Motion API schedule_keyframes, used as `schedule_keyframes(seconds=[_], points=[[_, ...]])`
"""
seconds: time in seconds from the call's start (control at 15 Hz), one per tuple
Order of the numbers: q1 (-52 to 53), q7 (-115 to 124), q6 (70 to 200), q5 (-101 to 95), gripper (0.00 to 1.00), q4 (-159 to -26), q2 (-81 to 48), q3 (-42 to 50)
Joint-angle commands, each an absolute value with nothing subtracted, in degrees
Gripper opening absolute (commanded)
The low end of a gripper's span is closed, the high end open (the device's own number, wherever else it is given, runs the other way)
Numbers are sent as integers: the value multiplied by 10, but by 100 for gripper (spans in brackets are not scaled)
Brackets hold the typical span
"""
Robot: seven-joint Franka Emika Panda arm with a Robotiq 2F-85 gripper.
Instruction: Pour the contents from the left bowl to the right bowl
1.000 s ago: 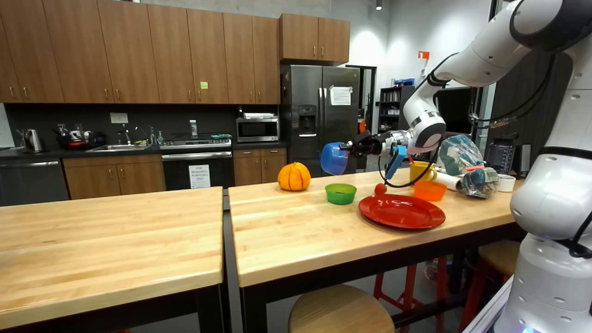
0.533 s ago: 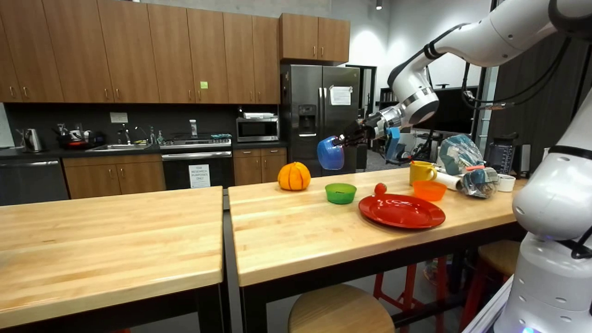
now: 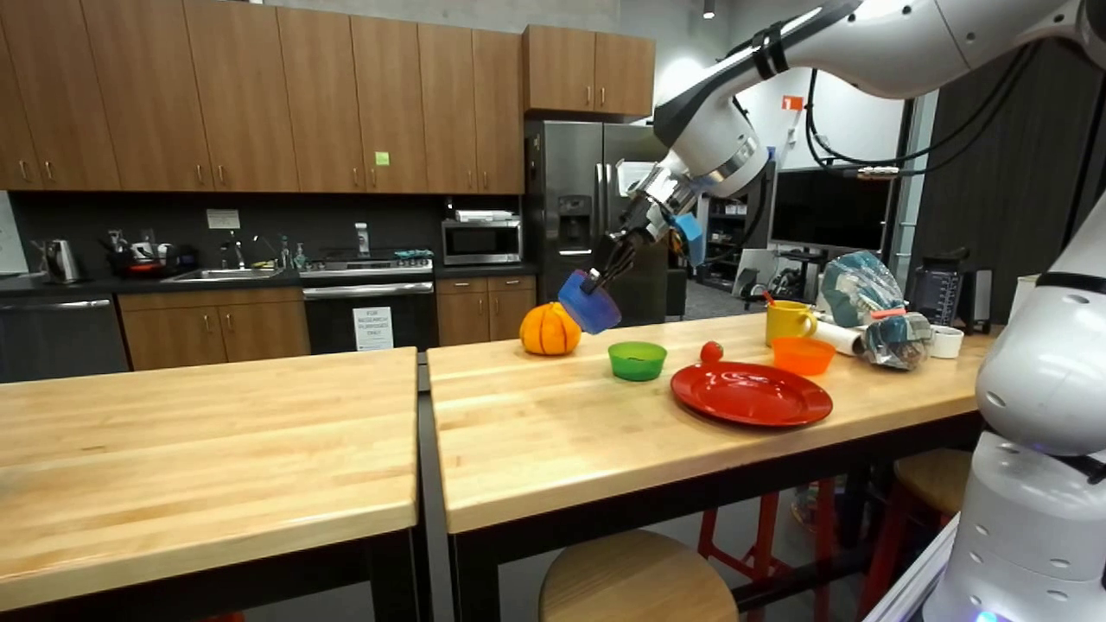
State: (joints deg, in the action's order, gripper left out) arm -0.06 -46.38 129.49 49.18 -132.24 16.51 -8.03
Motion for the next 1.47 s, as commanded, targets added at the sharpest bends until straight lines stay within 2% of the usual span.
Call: schedule_keyframes(seconds=[0.0, 0.07, 0.47, 1.27, 1.33, 1.4], points=[[26, -353, 1325, 337, 2, -1313, 155, -98], [0, -328, 1317, 294, 2, -1310, 153, -130], [59, -183, 1294, 22, 2, -1299, 105, -118], [104, -151, 1262, -87, 2, -1246, 10, -121], [105, -153, 1258, -87, 31, -1241, 5, -121], [105, -154, 1255, -85, 32, -1237, 0, -121]])
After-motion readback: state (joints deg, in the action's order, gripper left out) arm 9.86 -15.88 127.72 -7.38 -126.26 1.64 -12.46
